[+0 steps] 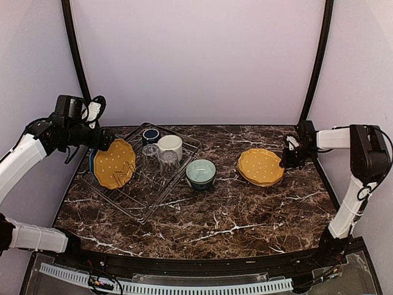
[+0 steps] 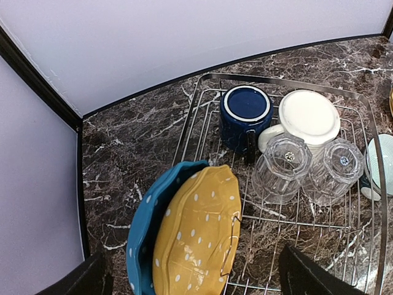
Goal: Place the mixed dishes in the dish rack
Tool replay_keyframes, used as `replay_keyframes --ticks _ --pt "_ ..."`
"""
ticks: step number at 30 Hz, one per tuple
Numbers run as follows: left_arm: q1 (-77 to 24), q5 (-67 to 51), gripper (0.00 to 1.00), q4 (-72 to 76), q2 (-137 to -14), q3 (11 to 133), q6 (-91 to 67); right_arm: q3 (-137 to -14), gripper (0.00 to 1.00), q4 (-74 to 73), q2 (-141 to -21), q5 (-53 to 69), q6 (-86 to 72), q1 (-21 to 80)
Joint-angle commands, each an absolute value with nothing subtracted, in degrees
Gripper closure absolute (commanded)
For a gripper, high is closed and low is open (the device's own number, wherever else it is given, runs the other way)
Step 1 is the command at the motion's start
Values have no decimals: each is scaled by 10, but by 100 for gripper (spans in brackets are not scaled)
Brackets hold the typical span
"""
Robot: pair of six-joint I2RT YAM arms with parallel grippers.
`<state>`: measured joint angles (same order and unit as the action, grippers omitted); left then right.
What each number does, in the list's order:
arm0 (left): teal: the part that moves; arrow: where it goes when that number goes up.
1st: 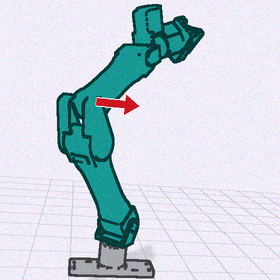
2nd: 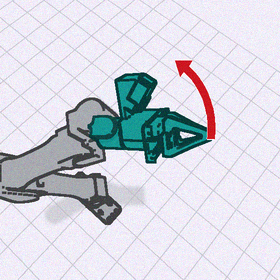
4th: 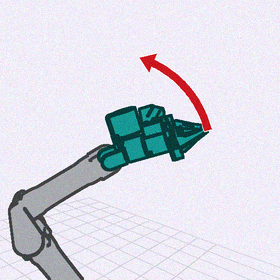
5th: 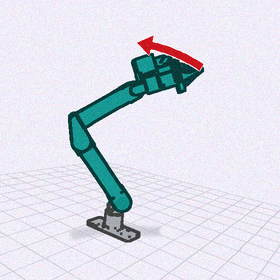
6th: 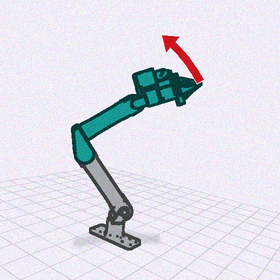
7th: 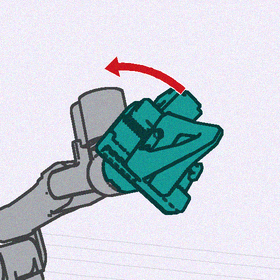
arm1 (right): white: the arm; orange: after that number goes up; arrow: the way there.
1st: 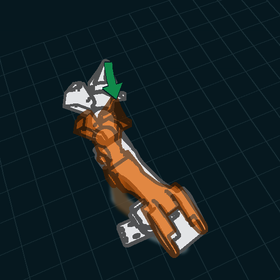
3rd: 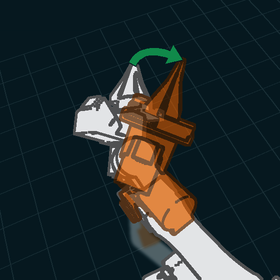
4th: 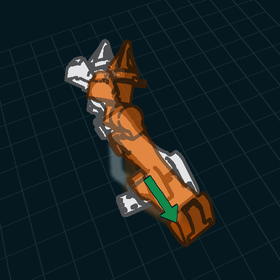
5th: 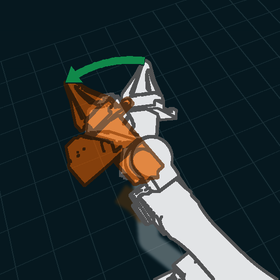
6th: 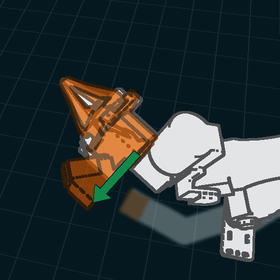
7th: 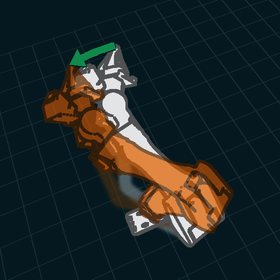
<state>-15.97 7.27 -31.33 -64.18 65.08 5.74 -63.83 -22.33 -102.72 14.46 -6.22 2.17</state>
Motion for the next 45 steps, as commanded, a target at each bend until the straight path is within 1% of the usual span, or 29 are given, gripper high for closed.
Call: replay_keyframes --ticks 1,7,10,12,14,18,21,23,26,30,35,39,45 --pt "-160 69 8 -311 -642 645 51 -639 100 -214 -1020 160 -63 22" --pt "-159 63 7 -311 -644 646 50 -627 100 -212 -987 182 -77 22" --pt "-160 55 6 -311 -643 647 48 -621 100 -204 -969 215 -91 22" --pt "-160 42 2 -311 -643 649 44 -617 100 -195 -960 245 -103 22" --pt "-160 17 1 -310 -644 651 33 -615 100 -184 -953 275 -115 22" --pt "-160 -76 1 -304 -655 659 -16 -612 100 -170 -941 315 -141 24" --pt "-164 -162 4 -269 -659 655 -78 -607 100 -163 -929 330 -153 32" --pt "-180 -180 7 -241 -657 646 -109 -607 100 -163 -919 333 -160 44" --pt "-231 -170 9 -213 -663 645 -138 -609 100 -162 -901 336 -173 69" --pt "-296 -159 10 -170 -712 643 -208 -624 100 -163 -882 327 -191 120" --pt "-345 -203 10 -54 -779 622 -319 -650 100 -163 -870 321 -214 179" --pt "-375 -229 10 32 -837 616 -401 -667 100 -160 -867 318 -227 216" --pt "-409 -255 9 106 -916 613 -488 -672 100 -148 -861 316 -246 257"
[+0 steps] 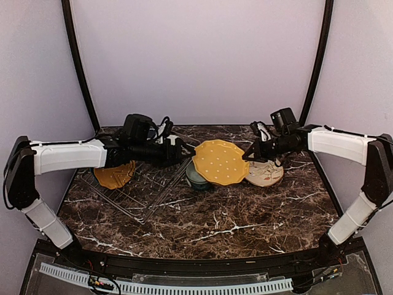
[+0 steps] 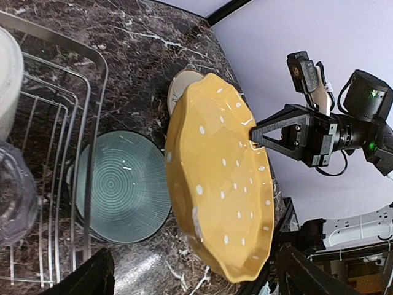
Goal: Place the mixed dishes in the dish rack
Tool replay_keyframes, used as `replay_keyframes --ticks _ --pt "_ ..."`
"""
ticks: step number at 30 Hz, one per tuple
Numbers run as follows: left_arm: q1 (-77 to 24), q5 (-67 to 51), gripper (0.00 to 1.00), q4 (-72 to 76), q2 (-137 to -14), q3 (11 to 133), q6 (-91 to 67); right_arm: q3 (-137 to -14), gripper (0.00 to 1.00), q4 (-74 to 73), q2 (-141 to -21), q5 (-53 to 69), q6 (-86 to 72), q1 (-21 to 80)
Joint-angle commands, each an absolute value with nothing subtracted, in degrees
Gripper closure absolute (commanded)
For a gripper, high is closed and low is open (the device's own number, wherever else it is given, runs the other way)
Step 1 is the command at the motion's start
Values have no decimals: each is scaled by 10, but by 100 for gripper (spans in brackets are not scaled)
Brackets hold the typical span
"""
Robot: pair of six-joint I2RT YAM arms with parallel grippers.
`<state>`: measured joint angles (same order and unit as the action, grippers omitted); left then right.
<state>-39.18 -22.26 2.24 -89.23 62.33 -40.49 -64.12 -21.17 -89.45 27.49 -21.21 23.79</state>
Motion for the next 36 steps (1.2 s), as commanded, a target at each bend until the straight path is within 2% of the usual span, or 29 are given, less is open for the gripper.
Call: replay_keyframes --ticks 1,6,10,16,21,29,31,33,36 --pt "-412 -258 9 125 -922 611 -495 -672 100 -146 -861 316 -247 262" --pt "-431 -283 10 166 -960 612 -531 -668 100 -138 -861 316 -255 275" --pt "-436 -290 18 196 -970 598 -552 -668 100 -136 -859 316 -256 276" --pt "-437 -293 43 228 -968 582 -561 -669 100 -136 -861 315 -254 276" --pt "-438 -290 57 233 -959 576 -559 -664 100 -132 -861 315 -254 276" --pt "-437 -284 97 219 -949 591 -522 -655 100 -113 -864 344 -245 285" --pt "-434 -277 99 199 -943 602 -500 -652 100 -108 -863 351 -243 291" --pt "-430 -274 99 177 -932 618 -478 -650 91 -109 -860 352 -239 294" --pt "-413 -268 99 134 -904 628 -444 -646 65 -117 -845 345 -228 295"
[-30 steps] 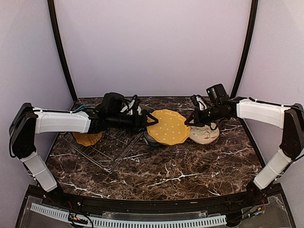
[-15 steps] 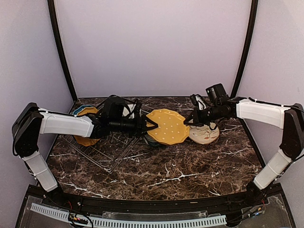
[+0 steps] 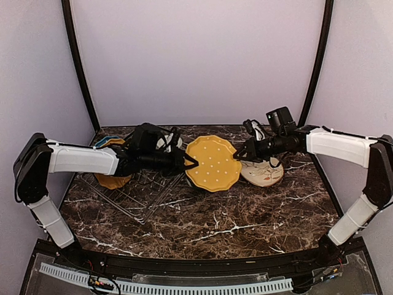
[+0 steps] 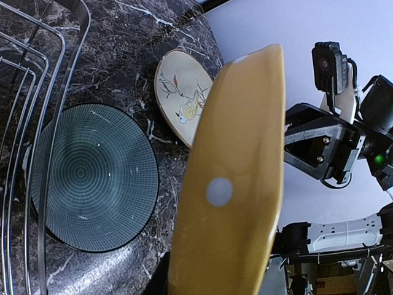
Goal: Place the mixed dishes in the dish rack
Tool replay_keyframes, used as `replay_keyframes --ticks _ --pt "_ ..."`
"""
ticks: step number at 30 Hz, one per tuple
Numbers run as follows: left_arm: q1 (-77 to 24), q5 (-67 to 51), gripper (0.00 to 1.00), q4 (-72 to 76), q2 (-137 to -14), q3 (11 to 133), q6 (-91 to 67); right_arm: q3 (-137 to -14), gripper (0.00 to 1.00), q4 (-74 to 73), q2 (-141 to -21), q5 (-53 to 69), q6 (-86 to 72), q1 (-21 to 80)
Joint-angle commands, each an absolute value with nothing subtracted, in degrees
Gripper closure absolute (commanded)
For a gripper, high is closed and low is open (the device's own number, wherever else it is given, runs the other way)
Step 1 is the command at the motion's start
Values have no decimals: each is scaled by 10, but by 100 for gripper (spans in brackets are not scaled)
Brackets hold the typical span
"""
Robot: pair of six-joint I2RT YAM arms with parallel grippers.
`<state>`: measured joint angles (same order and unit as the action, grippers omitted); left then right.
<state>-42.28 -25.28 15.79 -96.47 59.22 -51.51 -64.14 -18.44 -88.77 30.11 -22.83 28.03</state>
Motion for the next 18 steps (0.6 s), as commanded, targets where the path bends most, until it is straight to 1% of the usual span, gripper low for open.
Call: replay_keyframes --ticks 1,3,4,6,9,14,18 --pt "-408 -262 99 106 -884 634 -420 -645 56 -121 -837 335 -222 295" --pt "-393 -241 99 42 -848 647 -367 -645 38 -132 -816 320 -210 295" --pt "-384 -217 99 16 -821 654 -346 -644 33 -135 -808 313 -204 295" --pt "-374 -164 99 -71 -780 676 -267 -642 27 -139 -795 301 -196 295" --pt "-369 -82 99 -180 -725 706 -151 -638 25 -140 -791 290 -190 295" --pt "-363 62 99 -266 -637 724 -26 -639 26 -126 -819 301 -197 295" --pt "-360 176 99 -326 -603 742 57 -649 27 -124 -844 308 -200 295"
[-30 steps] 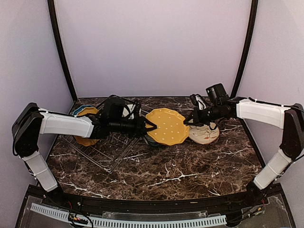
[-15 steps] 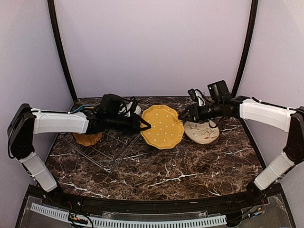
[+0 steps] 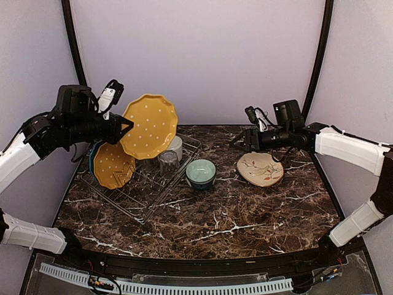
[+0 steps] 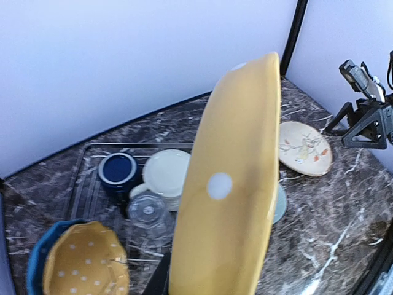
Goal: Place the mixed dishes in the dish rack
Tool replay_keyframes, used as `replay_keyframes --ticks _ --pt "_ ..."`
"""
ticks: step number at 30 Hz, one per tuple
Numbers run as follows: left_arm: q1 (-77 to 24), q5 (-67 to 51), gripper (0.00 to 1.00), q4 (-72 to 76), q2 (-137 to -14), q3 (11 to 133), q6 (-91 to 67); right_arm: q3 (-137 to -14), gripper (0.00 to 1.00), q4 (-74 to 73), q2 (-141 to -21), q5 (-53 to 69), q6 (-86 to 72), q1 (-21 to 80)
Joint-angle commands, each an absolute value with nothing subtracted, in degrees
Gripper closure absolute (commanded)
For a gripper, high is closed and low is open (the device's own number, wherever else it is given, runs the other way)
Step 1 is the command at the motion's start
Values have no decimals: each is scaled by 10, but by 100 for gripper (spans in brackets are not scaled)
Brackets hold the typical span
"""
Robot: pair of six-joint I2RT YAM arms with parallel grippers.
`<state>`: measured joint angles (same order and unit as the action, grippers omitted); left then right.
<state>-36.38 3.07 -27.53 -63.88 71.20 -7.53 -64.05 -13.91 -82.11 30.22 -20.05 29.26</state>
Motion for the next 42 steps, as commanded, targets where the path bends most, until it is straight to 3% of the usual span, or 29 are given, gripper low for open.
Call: replay_keyframes --ticks 1,10,42 --pt "-359 191 99 -338 -600 743 69 -652 27 -124 -848 308 -200 295" --pt "-323 301 99 -403 -609 752 125 -661 28 -128 -867 308 -198 295" --pt "-263 224 99 -431 -683 717 69 -648 30 -141 -860 284 -192 295"
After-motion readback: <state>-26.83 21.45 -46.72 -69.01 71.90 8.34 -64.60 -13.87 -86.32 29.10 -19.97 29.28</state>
